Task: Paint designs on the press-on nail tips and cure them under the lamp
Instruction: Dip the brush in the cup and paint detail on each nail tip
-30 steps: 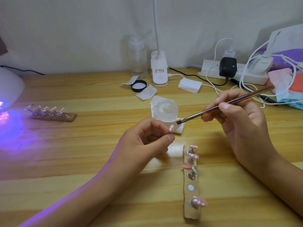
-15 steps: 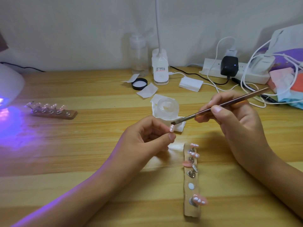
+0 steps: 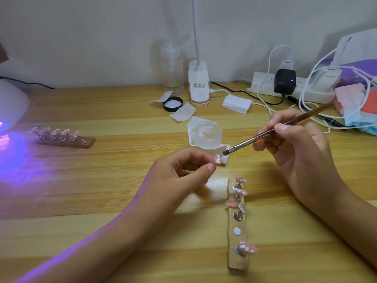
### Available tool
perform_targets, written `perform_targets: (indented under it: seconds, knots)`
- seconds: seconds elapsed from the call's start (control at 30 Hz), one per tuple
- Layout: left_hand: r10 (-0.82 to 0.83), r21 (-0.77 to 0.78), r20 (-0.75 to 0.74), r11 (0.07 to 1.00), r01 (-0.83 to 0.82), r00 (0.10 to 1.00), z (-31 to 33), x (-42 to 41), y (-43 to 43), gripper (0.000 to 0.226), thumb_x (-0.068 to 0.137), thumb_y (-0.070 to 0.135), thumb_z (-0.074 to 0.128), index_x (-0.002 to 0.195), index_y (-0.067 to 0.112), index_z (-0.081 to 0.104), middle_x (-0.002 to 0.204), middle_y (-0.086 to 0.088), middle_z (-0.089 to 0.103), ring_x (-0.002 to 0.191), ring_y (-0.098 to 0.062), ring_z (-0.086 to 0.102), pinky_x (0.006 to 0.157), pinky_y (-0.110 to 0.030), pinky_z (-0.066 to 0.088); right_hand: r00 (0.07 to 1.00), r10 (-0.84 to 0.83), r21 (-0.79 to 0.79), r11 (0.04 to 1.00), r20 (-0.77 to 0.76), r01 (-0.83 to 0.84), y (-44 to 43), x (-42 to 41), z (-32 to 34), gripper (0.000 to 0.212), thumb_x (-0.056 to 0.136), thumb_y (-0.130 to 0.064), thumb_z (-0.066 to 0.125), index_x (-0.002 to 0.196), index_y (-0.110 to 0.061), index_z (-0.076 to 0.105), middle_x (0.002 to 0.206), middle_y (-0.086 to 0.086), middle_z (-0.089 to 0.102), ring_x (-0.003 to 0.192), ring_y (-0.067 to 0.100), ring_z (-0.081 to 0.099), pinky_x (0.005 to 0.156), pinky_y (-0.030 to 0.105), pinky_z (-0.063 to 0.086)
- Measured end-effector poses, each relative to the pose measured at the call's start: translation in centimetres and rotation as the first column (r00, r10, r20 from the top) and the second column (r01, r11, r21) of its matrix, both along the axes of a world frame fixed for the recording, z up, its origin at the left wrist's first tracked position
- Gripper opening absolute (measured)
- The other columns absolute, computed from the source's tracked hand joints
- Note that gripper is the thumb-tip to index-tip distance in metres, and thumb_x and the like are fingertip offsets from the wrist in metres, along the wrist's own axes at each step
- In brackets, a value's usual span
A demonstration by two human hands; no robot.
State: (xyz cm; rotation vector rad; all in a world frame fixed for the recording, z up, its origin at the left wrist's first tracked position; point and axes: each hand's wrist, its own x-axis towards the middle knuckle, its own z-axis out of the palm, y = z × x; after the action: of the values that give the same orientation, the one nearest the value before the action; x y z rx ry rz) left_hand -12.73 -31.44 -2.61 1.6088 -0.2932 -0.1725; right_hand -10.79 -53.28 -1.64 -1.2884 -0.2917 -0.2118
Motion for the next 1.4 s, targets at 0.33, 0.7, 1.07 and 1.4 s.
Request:
perform_targets:
  seconds: [0.33,0.7,1.07,1.4]
  knots:
    - [0.012,0.053,0.005,0.999,-0.012,1.000,0.09,-0.10,-0.10,0.008,0.079,0.031,0.069,0.081,0.035,0.075,0.078,0.013,0.069,0.069,-0.002,0.055,0.065,-0.012,0.045,1.000,0.007,-0.120,0.993,0.019,-0.005,0.25,-0.45,-0.05,0.011,0.079,-0.028,0.058,0.087,-0.021,0.062,0.076,0.002,0.066,0.071,0.018,0.065,0.069,0.025,0.054]
    - [0.008,-0.049,-0.012,0.999,-0.009,1.000,0.08,-0.05,0.07,0.010,0.085,0.027,0.067,0.091,0.030,0.074,0.086,0.004,0.074,0.078,-0.004,0.065,0.072,-0.016,0.052,0.996,-0.083,-0.046,0.996,-0.014,0.082,0.23,-0.08,-0.04,0.006,0.087,-0.013,0.049,0.087,-0.014,0.056,0.068,-0.002,0.065,0.064,0.014,0.065,0.065,0.021,0.053]
    - [0.002,0.029,-0.002,1.000,-0.002,1.000,0.09,-0.09,-0.13,0.007,0.080,0.026,0.068,0.078,0.028,0.074,0.073,0.012,0.067,0.064,0.000,0.054,0.062,-0.013,0.045,1.000,0.007,-0.003,1.000,-0.031,-0.007,0.02,0.16,-0.12,0.009,0.087,-0.013,0.051,0.083,-0.016,0.059,0.068,0.001,0.064,0.063,0.014,0.063,0.063,0.022,0.053]
    - [-0.008,0.047,0.011,0.999,0.008,1.000,0.14,-0.10,-0.12,0.008,0.080,0.024,0.067,0.077,0.027,0.073,0.073,0.014,0.067,0.062,0.002,0.053,0.061,-0.009,0.043,1.000,0.012,-0.135,0.991,-0.005,-0.012,0.47,-0.07,-0.43,0.008,0.078,-0.028,0.061,0.083,-0.021,0.061,0.070,0.002,0.065,0.064,0.017,0.064,0.065,0.024,0.053]
